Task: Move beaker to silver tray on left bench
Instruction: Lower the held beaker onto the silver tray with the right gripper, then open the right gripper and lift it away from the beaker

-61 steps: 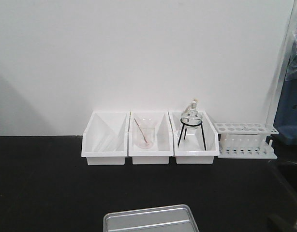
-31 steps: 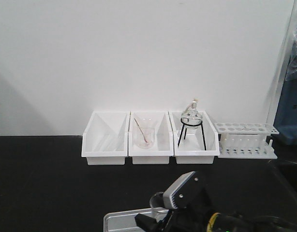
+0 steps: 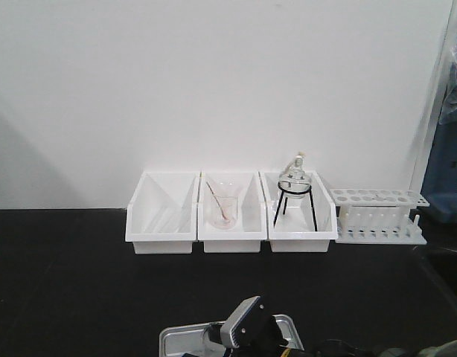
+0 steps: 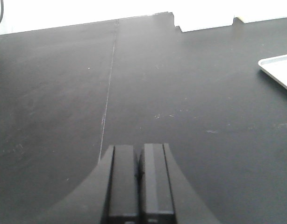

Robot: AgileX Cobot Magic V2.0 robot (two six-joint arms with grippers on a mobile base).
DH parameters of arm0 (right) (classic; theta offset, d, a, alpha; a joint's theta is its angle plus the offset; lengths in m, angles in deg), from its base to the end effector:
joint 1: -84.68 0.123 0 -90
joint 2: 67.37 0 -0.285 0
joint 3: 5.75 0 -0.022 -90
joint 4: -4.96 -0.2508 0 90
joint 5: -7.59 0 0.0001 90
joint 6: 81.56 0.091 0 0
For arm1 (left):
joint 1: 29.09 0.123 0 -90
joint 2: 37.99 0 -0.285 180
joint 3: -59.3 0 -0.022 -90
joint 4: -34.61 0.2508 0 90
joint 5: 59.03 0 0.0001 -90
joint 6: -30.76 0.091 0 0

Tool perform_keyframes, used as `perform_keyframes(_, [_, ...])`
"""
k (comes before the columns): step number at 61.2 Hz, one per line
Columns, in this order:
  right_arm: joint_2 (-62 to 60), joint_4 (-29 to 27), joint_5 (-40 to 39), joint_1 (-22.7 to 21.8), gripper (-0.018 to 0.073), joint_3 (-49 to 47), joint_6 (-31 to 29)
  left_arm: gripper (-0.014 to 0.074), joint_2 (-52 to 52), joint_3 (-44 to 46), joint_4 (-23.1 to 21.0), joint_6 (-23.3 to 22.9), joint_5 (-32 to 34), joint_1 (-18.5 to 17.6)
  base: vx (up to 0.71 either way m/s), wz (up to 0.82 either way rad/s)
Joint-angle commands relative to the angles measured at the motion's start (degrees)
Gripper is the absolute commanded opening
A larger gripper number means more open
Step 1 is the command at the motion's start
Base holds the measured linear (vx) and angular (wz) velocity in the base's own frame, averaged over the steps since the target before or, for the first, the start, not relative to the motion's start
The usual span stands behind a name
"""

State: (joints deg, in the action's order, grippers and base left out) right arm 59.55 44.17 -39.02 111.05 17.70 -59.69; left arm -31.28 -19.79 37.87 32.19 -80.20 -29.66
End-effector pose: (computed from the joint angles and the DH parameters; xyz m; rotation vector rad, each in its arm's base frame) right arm 0.3306 0.2105 0.1146 -0.8683 1.7514 0.6809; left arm 0.0525 0.0014 0.1700 0.0679 1.8657 0.0662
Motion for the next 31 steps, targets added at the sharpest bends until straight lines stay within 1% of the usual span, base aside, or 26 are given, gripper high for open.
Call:
perform_keyframes(1, [-2.03,-2.79,-3.05,-0.30,-0.0011,-1.61,-3.84,0.0001,-0.46,-1.14,-0.16,-0.10,4.29,-0.33,0.00,0.00])
perform_keyframes(16, [-1.39,-3.83,-0.85,-0.30,-0.0010,-1.61,-4.04,0.0001,-0.46,-1.14,-0.16,-0.10,4.29,-0.33,0.00,0.00])
perform_keyframes(31, [-0.50,-3.89,5.03,-0.30,-0.0007,-1.61,-4.04,0.0001,-0.46,-1.14,-0.16,-0.10,4.29,-0.33,0.00,0.00])
